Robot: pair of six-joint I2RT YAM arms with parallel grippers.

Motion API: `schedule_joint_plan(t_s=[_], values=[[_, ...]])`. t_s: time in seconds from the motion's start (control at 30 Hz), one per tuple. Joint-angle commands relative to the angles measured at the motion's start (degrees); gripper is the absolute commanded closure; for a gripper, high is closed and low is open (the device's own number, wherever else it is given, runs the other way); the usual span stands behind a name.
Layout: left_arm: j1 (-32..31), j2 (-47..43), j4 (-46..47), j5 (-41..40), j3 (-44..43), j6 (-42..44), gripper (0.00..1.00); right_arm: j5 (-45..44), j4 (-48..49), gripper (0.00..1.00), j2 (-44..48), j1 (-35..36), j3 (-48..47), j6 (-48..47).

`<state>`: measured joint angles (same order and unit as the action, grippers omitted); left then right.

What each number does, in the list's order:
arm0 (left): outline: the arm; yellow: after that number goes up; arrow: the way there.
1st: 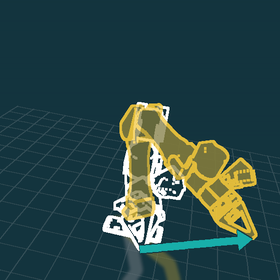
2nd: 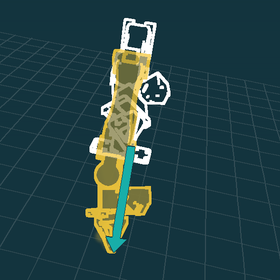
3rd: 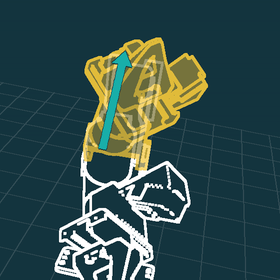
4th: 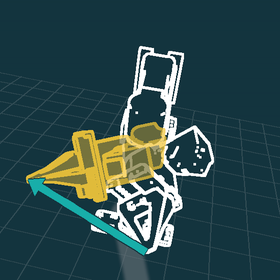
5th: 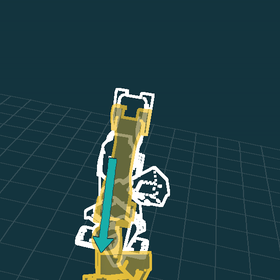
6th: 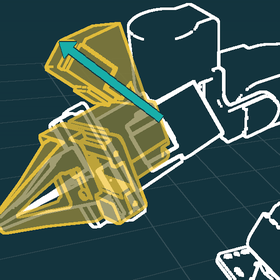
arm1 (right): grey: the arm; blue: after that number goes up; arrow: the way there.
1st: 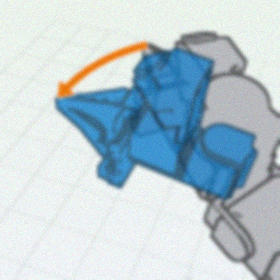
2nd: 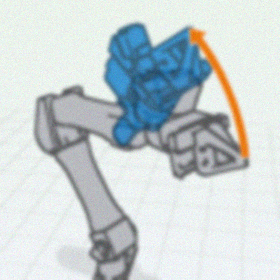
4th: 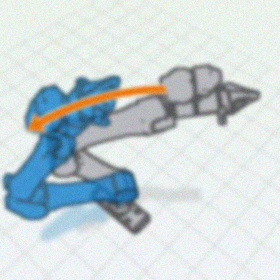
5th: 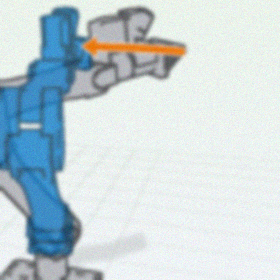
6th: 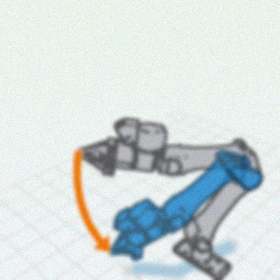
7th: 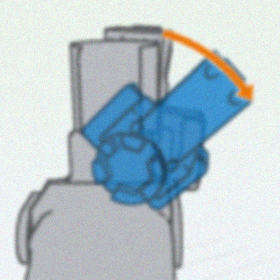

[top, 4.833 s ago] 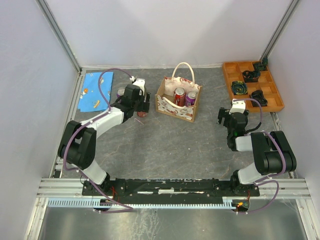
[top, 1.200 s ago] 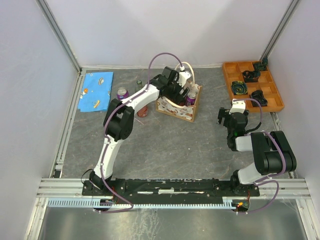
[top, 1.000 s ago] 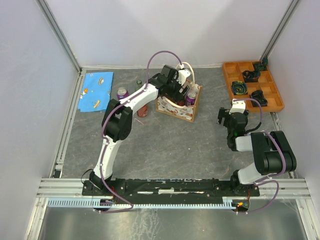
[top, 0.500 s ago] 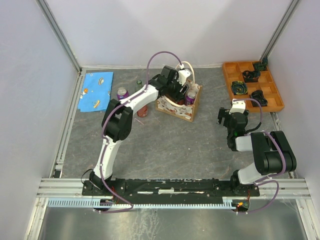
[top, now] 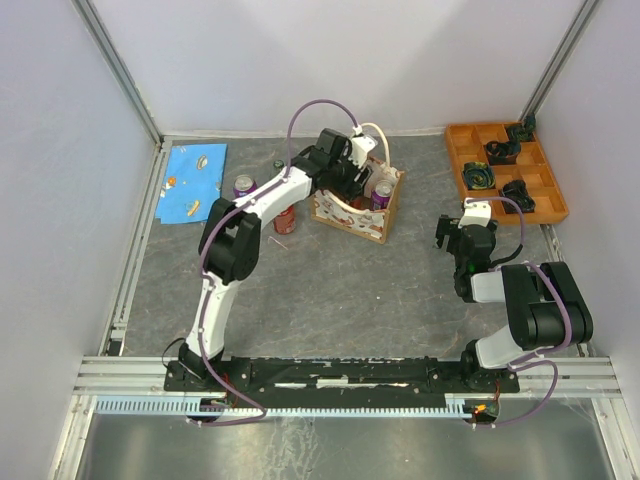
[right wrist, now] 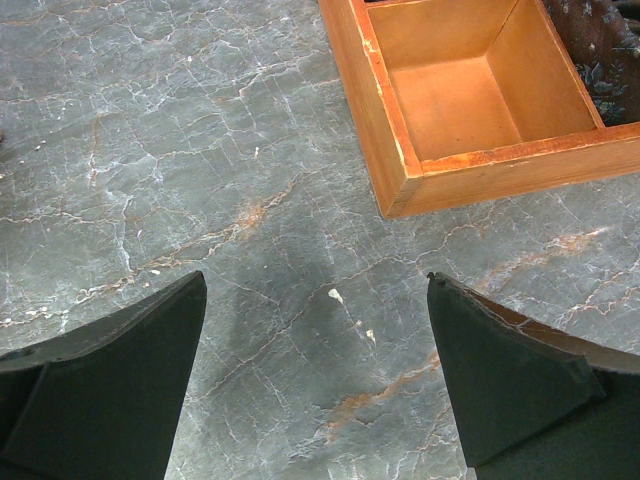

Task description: Take the beverage out of the canvas bag

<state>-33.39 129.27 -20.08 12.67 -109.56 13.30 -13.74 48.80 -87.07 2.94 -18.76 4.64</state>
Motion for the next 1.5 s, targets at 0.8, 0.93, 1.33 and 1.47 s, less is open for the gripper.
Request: schedule_joint_plan(t_s=[0.8, 0.93, 1.33, 1.47], values=[[1.0, -37.3, -3.1, -19.4, 1.0, -3.5, 0.97, 0.3, 1.5, 0.01, 0.5, -0.2, -1.7, -0.1], [2.2, -44.9, -2.8, -25.2, 10.5, -5.1, 0.97, 0.3, 1.5, 0.01, 0.5, -0.1, -1.7, -0.1], [13.8, -63.2, 8.8, -24.8, 41.6, -15.6, 0.97, 0.3, 1.5, 0.01, 0.5, -0.1, -1.7, 0.0], [15.1, -64.3, 13.4, -23.7, 48.3, -17.6, 0.97, 0.3, 1.5, 0.01, 0.5, -0.1, -1.7, 0.0]])
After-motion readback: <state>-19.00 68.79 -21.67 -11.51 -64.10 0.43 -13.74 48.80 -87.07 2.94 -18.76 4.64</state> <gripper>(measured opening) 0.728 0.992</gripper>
